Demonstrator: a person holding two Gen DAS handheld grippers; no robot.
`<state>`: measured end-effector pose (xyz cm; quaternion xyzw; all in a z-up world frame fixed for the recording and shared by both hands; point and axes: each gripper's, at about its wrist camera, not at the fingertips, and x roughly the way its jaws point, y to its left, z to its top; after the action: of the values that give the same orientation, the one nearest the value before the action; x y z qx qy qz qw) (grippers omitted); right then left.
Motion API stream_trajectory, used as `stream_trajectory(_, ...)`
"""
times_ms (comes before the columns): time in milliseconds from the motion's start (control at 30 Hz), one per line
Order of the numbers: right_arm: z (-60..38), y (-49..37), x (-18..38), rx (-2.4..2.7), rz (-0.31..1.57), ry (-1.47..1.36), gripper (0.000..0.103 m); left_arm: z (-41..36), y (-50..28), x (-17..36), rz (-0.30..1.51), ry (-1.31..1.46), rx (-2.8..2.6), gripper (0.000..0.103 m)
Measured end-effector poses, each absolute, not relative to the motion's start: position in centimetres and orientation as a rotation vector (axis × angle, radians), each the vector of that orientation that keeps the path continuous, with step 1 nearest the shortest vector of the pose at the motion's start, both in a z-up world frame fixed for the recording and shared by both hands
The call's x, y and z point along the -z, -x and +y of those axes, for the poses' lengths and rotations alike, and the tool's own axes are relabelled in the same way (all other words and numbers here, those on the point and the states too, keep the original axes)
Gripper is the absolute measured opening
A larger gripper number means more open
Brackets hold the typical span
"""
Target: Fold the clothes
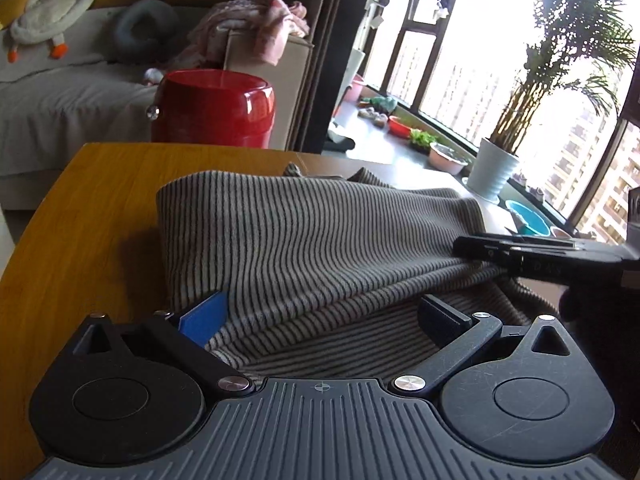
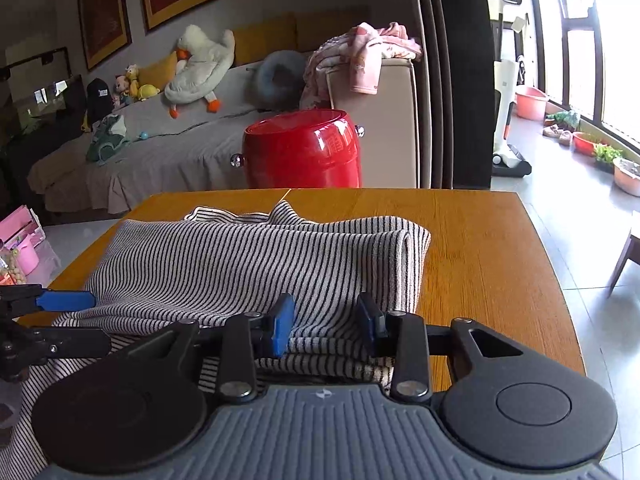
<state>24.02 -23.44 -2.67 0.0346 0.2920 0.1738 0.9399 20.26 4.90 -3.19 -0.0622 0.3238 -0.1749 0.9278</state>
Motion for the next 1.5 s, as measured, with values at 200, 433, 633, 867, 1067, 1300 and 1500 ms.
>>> stream_trajectory(200, -22.7, -23.4, 2.5, -0.358, 0.577, -0.020, 0.048, 5.3, -19.7, -0.5, 0.530, 0.172, 0.371, 0.103)
stream_trajectory(433, -22.7, -23.0, 2.3, -0.349, 0.579, -0.025, 0.050, 5.1, -25.6, 2.9, 0.619, 0.252, 0.358, 0.103)
stream_trajectory(633, -22.8, -22.9, 2.3, -0.349, 0.582, -0.026, 0.051, 5.0, -25.2, 3.1, 0.602, 0.228, 0.367, 0.103)
stream_trajectory(867, -22.0, -22.7, 1.8, -0.319, 0.595, 0.007, 0.052, 5.6, -25.2, 3.3, 0.589, 0.259, 0.383, 0.103)
stream_trajectory(1067, -21.7, -24.0, -1.0, -0.190, 0.507, 0.052, 0.052, 5.5, -25.2, 3.3, 0.583, 0.255, 0.379, 0.103)
stream_trajectory(1300, -21.1, -24.8, 0.8, -0.169, 0.599, 0.081, 0.011, 6.0, -25.0, 3.2, 0.552, 0.285, 0.383, 0.103)
stream_trajectory(1500, -20.6, -24.3, -3.3, -0.204, 0.480, 0.109, 0.006, 6.8, -24.1, 2.6, 0.480, 0.317, 0.390, 0.103)
